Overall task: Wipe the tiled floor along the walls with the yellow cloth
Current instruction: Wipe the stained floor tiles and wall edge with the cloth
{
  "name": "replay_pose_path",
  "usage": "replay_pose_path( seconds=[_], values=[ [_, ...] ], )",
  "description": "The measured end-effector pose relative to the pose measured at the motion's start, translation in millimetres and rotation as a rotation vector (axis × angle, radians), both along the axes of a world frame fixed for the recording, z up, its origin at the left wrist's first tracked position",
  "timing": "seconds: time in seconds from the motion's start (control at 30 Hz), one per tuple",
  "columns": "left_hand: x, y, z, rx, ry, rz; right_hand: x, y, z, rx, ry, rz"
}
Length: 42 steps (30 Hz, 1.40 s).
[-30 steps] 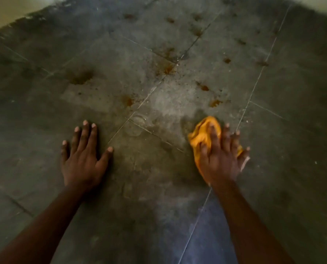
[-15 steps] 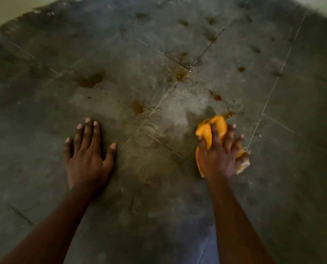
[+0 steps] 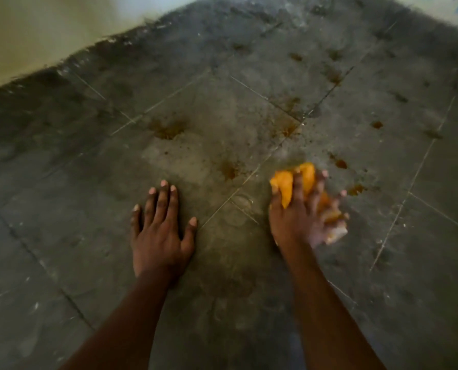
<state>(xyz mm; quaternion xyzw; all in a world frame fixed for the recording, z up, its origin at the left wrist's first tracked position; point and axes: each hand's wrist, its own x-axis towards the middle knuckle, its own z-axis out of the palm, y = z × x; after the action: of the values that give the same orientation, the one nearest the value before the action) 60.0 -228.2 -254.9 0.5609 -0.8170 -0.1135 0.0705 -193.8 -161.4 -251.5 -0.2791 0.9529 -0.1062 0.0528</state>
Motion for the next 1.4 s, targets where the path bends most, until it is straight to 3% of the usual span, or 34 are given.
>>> replay_pose_path(
  seconds=[0.13, 0.27, 0.33, 0.43, 0.5, 0.57, 0.67, 0.73, 0.77, 0.83, 0.93, 1.0, 1.03, 1.1, 1.17, 1.27, 1.4],
  values=[
    [1, 1, -3, -0.020, -0.001, 0.013, 41, -88, -4, -0.056, 0.031, 0.426],
    [1, 1, 0, -0.006, 0.010, 0.021, 43, -41, -2, -0.057, 0.137, 0.805],
    [1, 0, 0, 0.019, 0.008, 0.009, 17, -32, -3, -0.010, 0.089, 0.671],
    [1, 0, 0, 0.008, -0.006, 0.006, 12, -78, 1, -0.049, -0.012, 0.182],
    [0, 0, -1, 0.008, -0.009, 0.012, 33, -115, 4, -0.066, -0.048, 0.172],
    [2, -1, -3, 0.003, -0.008, 0.011, 47, -123, 1, -0.060, 0.039, 0.439],
    [1, -1, 0, 0.005, 0.009, 0.017, 36, -69, -2, -0.048, 0.223, 0.880],
    [0, 0, 0, 0.004, 0.009, 0.012, 12, -25, -3, -0.020, 0.205, 0.965],
    [2, 0, -1, 0.007, 0.006, 0.009, 1, -12, -3, -0.008, 0.163, 0.881],
    [1, 0, -1, 0.012, 0.006, 0.010, -15, -13, -2, 0.024, 0.103, 0.512],
    [1, 0, -1, 0.000, -0.009, 0.012, -4, -82, 2, -0.005, -0.018, 0.031],
    [1, 0, -2, -0.015, -0.008, 0.010, 19, -125, 6, 0.024, -0.079, 0.061],
    [1, 0, -2, -0.016, -0.007, 0.015, 33, -133, 5, 0.034, -0.056, 0.201],
    [1, 0, -1, -0.014, 0.001, 0.027, 58, -113, 5, -0.001, 0.054, 0.533],
    [0, 0, 0, -0.004, 0.020, 0.050, 70, -62, 8, -0.032, 0.126, 0.654],
    [1, 1, 1, 0.034, 0.012, 0.069, 50, -12, 7, 0.024, 0.032, 0.417],
    [-1, 1, 0, -0.012, 0.020, 0.136, 35, -64, 8, -0.010, -0.033, 0.089]
  ],
)
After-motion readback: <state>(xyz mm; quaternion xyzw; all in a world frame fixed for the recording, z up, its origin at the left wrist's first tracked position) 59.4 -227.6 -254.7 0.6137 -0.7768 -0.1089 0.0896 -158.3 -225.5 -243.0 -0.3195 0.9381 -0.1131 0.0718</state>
